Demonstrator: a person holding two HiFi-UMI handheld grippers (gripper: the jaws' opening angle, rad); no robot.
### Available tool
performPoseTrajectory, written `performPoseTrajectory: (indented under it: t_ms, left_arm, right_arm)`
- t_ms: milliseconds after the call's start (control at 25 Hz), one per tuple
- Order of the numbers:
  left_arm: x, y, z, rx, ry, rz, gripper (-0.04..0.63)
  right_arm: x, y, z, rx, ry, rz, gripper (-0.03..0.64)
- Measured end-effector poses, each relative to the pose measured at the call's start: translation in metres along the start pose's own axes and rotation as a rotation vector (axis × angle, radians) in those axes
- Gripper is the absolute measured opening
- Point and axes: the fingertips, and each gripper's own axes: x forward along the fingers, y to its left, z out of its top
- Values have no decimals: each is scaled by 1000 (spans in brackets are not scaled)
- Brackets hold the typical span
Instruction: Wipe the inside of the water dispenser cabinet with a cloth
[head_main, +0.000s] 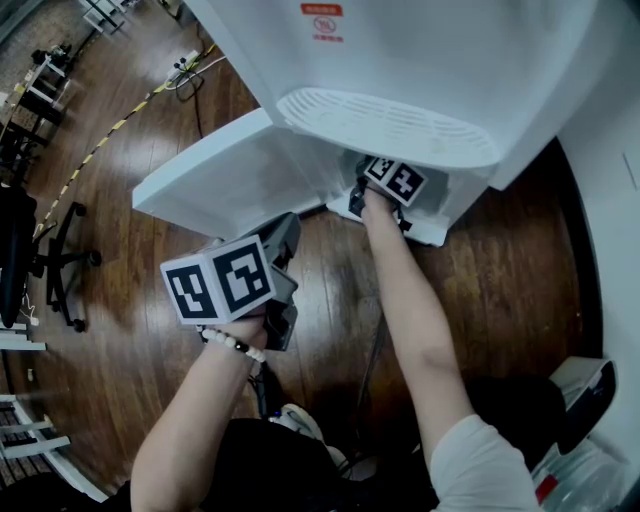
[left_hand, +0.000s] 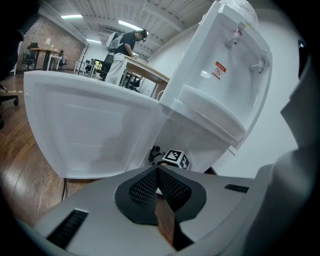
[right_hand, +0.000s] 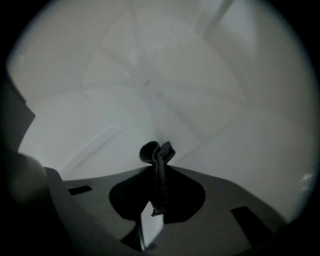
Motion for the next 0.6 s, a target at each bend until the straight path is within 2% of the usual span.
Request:
performPoseTrajectory:
  t_ms: [80,280,440,600]
  left_arm:
    - [-1,-2,0,2,-2,-4,-6]
    - [-6,-7,2,9,-13,-11,-6]
    - [-9,-7,5,8,-21,-12,-6]
    - [-12,-8,6,7,-26,-14,-6]
  right_arm:
    - [-3,-1,-6,68,29,6,44]
    - [-12,-5,-7,52,16,-15,44]
    - [-33,15,43,-54,-191,30,44]
    - [-55,37,80,-99,-322,74,44]
